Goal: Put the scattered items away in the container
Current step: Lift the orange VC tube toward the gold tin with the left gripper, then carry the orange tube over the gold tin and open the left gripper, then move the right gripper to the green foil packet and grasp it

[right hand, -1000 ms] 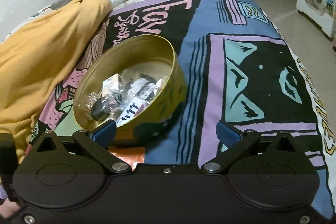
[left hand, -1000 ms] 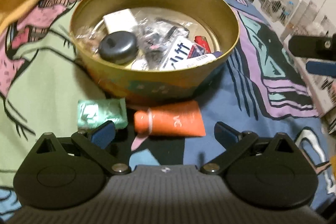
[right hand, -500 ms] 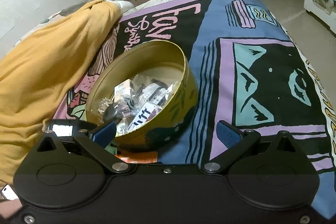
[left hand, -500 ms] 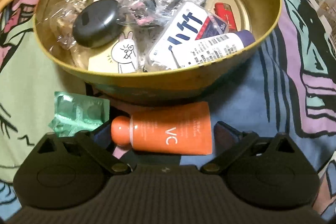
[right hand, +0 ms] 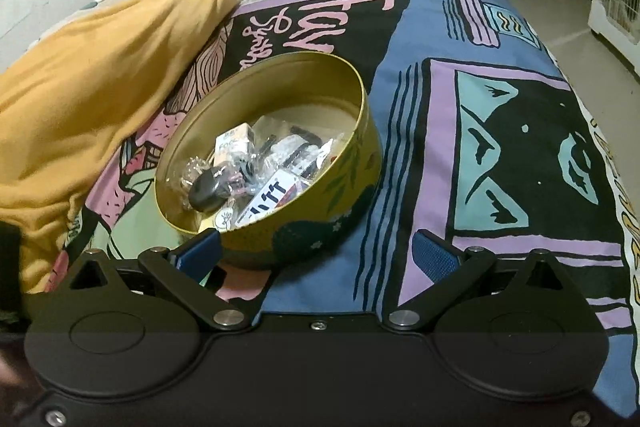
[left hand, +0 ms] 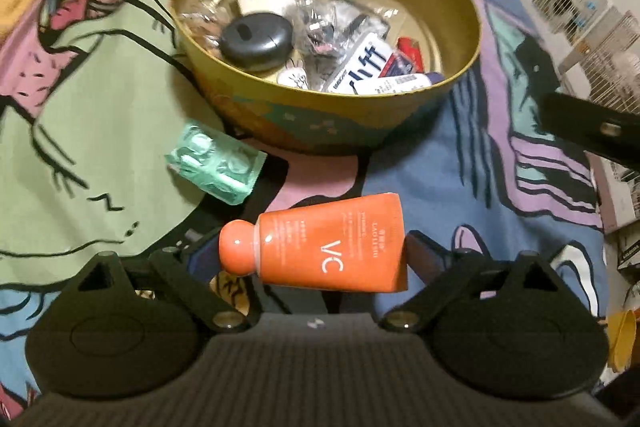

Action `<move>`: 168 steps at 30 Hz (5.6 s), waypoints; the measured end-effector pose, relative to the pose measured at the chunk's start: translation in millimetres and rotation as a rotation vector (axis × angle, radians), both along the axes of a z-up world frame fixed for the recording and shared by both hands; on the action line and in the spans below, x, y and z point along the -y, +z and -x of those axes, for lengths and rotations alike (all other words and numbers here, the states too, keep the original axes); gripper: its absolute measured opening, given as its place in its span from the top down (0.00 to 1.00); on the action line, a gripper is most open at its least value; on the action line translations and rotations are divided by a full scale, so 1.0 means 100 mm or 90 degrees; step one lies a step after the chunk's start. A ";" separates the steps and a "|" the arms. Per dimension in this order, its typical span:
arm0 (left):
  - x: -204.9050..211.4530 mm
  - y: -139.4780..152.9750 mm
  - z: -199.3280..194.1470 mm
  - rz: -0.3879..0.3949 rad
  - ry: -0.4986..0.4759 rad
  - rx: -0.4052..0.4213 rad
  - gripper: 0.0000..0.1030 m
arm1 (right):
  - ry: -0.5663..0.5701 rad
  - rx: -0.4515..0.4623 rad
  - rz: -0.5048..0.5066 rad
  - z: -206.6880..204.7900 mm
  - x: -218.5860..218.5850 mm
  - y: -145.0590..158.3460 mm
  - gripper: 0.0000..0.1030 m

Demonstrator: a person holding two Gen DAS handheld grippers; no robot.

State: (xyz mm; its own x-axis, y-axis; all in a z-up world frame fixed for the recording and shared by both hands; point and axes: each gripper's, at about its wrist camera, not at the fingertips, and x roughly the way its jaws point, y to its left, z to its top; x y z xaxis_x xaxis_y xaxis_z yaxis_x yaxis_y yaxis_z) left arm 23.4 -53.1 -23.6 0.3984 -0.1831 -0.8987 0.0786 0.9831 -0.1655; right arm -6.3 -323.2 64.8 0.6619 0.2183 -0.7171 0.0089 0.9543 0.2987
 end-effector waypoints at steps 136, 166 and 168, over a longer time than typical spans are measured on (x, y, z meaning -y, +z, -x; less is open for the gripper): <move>-0.43 0.60 -0.57 0.049 0.128 0.133 0.00 | 0.114 -0.050 0.052 -0.05 -0.40 -0.28 0.01; -1.57 0.25 -0.25 0.093 0.270 0.067 0.00 | 0.345 0.016 0.252 -0.22 -2.40 -1.01 0.61; -1.56 0.24 -0.25 0.099 0.269 0.066 0.00 | 0.354 0.010 0.276 -0.25 -2.46 -1.07 0.89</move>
